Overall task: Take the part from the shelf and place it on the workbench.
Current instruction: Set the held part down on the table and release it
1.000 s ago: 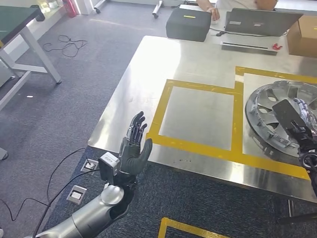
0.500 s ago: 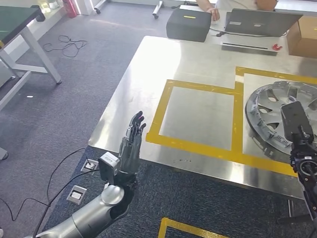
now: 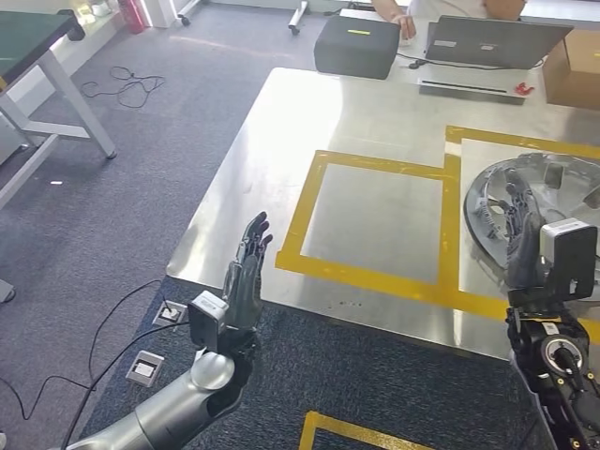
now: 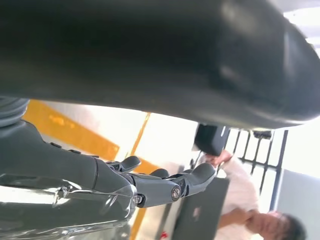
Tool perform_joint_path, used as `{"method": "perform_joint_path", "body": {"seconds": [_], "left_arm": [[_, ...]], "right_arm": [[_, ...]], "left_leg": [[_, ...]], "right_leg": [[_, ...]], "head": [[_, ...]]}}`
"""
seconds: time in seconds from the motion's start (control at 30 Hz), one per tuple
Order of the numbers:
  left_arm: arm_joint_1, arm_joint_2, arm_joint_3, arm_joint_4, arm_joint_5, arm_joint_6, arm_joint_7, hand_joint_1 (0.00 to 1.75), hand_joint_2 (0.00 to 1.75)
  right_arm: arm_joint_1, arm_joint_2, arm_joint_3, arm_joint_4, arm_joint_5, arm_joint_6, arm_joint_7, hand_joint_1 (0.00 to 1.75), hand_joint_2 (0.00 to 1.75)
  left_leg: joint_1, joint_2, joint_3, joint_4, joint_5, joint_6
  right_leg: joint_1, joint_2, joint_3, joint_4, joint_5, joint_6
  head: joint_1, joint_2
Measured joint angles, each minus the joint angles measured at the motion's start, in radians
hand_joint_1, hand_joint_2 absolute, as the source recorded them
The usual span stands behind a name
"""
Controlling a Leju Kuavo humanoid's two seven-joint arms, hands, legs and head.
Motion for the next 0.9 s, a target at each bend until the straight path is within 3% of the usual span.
{"method": "perform_joint_path", "body": {"seconds": [0.3, 0.47, 0.53, 0.6, 0.67, 0.7, 0.73, 0.77, 0.83, 0.9], "left_arm": [[0.007, 0.003, 0.0, 0.0, -0.008, -0.014, -0.001, 0.0, 0.0], [0.008, 0.004, 0.0, 0.0, -0.007, -0.016, -0.001, 0.0, 0.0], [0.008, 0.004, 0.0, 0.0, -0.007, -0.019, 0.0, 0.0, 0.0], [0.008, 0.003, 0.0, 0.0, -0.007, -0.023, 0.0, 0.0, 0.0], [0.008, 0.002, 0.0, 0.0, -0.008, -0.025, 0.0, 0.0, 0.0], [0.008, 0.002, 0.0, 0.0, -0.008, -0.025, 0.0, 0.0, 0.0], [0.009, 0.002, 0.0, 0.0, -0.007, -0.026, 0.0, 0.0, 0.0], [0.01, 0.002, 0.0, 0.0, -0.007, -0.026, 0.0, 0.0, 0.0], [0.011, 0.002, 0.0, 0.0, -0.007, -0.027, 0.0, 0.0, 0.0], [0.01, 0.002, 0.0, 0.0, -0.007, -0.028, 0.0, 0.0, 0.0]], "right_arm": [[0.081, 0.012, 0.073, -0.147, 0.17, -0.047, 0.047, 0.0, 0.0], [0.108, 0.011, 0.085, -0.192, 0.187, -0.05, 0.065, 0.0, 0.0], [0.115, 0.011, 0.087, -0.207, 0.193, -0.05, 0.071, 0.0, 0.0], [0.12, 0.011, 0.089, -0.217, 0.197, -0.05, 0.075, 0.0, 0.0], [0.123, 0.012, 0.093, -0.222, 0.199, -0.05, 0.076, 0.0, 0.0], [0.127, 0.012, 0.095, -0.223, 0.199, -0.05, 0.077, 0.0, 0.0], [0.13, 0.012, 0.096, -0.223, 0.199, -0.05, 0.078, 0.0, 0.0], [0.132, 0.011, 0.097, -0.223, 0.199, -0.051, 0.078, 0.0, 0.0], [0.134, 0.011, 0.097, -0.226, 0.199, -0.051, 0.079, 0.0, 0.0], [0.134, 0.012, 0.099, -0.23, 0.2, -0.051, 0.08, 0.0, 0.0]], "left_leg": [[-0.001, 0.0, -0.002, 0.009, -0.007, 0.007], [-0.002, 0.001, -0.002, 0.02, -0.015, 0.019], [0.004, 0.004, 0.007, 0.009, -0.009, 0.026], [0.012, 0.009, 0.018, -0.006, -0.003, 0.032], [0.013, 0.012, 0.021, -0.008, -0.002, 0.034], [0.013, 0.012, 0.021, -0.008, -0.002, 0.033], [0.014, 0.012, 0.021, -0.008, -0.003, 0.033], [0.016, 0.012, 0.021, -0.006, -0.003, 0.032], [0.021, 0.011, 0.021, 0.0, -0.008, 0.025], [0.02, 0.009, 0.016, 0.01, -0.01, 0.012]], "right_leg": [[-0.002, 0.0, 0.002, 0.0, -0.002, 0.003], [-0.004, 0.0, 0.009, -0.003, -0.005, 0.013], [-0.002, -0.001, 0.01, -0.001, -0.011, 0.02], [-0.001, -0.003, -0.013, 0.059, -0.056, 0.025], [-0.001, -0.005, -0.067, 0.195, -0.125, 0.028], [-0.002, -0.005, -0.092, 0.258, -0.148, 0.031], [-0.003, -0.005, -0.105, 0.29, -0.151, 0.033], [-0.004, -0.006, -0.099, 0.282, -0.134, 0.035], [-0.009, -0.007, -0.037, 0.158, -0.066, 0.039], [-0.007, -0.004, 0.028, 0.044, -0.031, 0.037]], "head": [[0.0, 0.0], [0.0, 0.0], [0.0, 0.0], [0.004, 0.0], [0.008, 0.0], [0.009, 0.0], [0.009, 0.0], [0.009, 0.0], [0.01, 0.0], [0.012, 0.0]]}}
